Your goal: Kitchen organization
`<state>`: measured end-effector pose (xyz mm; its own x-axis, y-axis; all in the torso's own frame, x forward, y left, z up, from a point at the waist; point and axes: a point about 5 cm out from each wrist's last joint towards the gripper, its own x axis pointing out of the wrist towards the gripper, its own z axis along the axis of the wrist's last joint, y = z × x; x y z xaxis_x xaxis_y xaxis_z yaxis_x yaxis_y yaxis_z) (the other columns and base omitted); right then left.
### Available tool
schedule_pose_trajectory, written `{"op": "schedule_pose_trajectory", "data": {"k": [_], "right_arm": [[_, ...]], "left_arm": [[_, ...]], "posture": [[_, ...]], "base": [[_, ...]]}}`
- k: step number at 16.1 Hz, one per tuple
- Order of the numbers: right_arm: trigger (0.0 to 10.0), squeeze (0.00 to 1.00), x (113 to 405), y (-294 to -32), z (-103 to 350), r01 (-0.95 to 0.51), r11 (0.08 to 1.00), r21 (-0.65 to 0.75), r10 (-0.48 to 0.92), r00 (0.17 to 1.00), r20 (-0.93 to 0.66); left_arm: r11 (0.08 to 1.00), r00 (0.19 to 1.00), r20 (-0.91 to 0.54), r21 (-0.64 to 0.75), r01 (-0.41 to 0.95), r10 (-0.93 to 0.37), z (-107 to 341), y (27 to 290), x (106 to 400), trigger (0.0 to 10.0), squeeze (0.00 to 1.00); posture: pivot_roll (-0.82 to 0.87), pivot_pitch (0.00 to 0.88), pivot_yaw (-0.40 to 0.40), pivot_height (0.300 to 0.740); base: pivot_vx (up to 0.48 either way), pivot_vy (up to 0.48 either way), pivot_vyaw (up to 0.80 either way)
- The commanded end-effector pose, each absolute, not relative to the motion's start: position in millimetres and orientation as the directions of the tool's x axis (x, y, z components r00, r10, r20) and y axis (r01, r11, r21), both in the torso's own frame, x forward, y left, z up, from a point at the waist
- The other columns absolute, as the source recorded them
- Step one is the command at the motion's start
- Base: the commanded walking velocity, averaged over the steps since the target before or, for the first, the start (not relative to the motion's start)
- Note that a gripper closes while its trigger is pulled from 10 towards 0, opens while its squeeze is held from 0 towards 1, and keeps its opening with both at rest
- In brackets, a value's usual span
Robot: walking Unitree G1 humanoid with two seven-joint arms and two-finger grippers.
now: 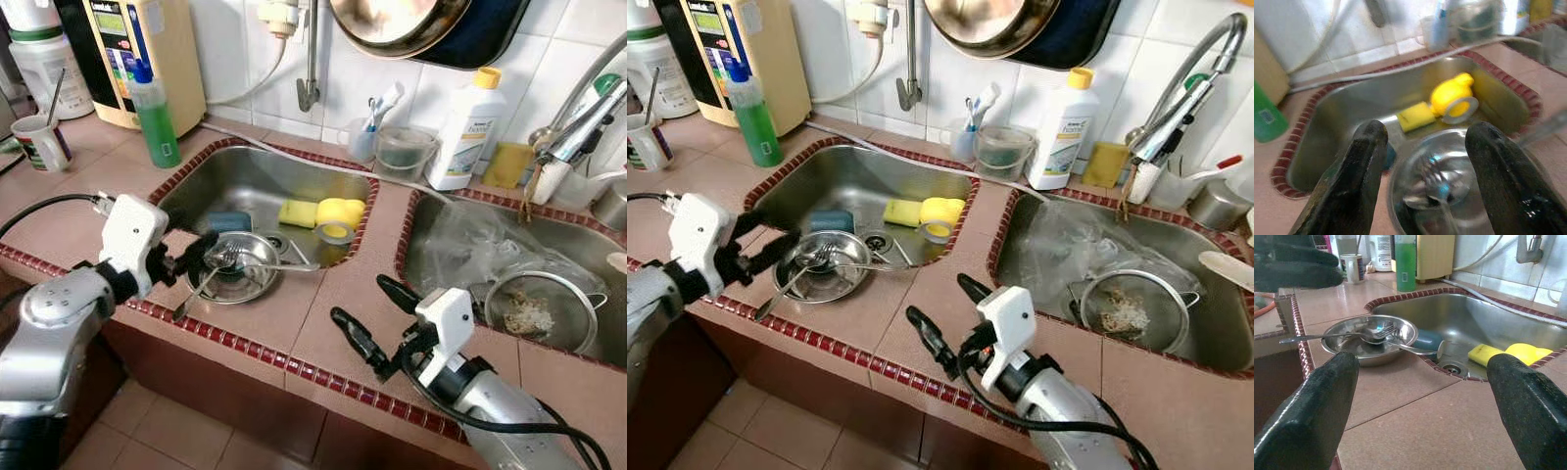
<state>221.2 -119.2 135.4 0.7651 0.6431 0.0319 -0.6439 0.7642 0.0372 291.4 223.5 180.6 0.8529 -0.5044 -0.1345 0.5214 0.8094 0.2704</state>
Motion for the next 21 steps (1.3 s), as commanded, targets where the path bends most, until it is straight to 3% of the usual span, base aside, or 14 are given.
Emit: {"op": "schedule_pose_trajectory", "data": {"k": [1,7,15,21], "right_arm": [[10.0,0.00,220.9,-120.7,141.2,-0.645,0.763,0.031,0.644,0.764,0.048],[10.0,0.00,221.6,-119.9,141.7,-0.653,0.757,0.039,0.651,0.758,0.046],[10.0,0.00,216.0,-112.8,145.9,-0.652,0.755,0.070,0.649,0.758,0.065],[10.0,0.00,207.5,-108.6,147.3,-0.656,0.747,0.105,0.654,0.754,0.059]], "left_arm": [[0.767,0.815,-0.173,0.276,0.579,-0.553,181.3,219.8,284.8,10.0,0.00],[0.731,0.774,-0.243,0.255,0.633,-0.585,182.9,221.3,276.6,10.0,0.00],[0.776,0.765,-0.293,0.105,0.622,-0.573,183.9,175.4,301.4,10.0,0.00],[0.848,0.783,-0.464,0.115,0.517,-0.415,171.0,188.9,305.5,10.0,0.00]], "posture": [[-0.10,0.035,-0.020,0.740],[-0.09,0.046,-0.028,0.740],[-0.12,0.051,-0.018,0.740],[-0.11,0.060,-0.022,0.740]], "base": [[0.000,0.000,0.00],[0.000,0.000,0.00],[0.000,0.000,0.00],[0.000,0.000,0.00]]}}
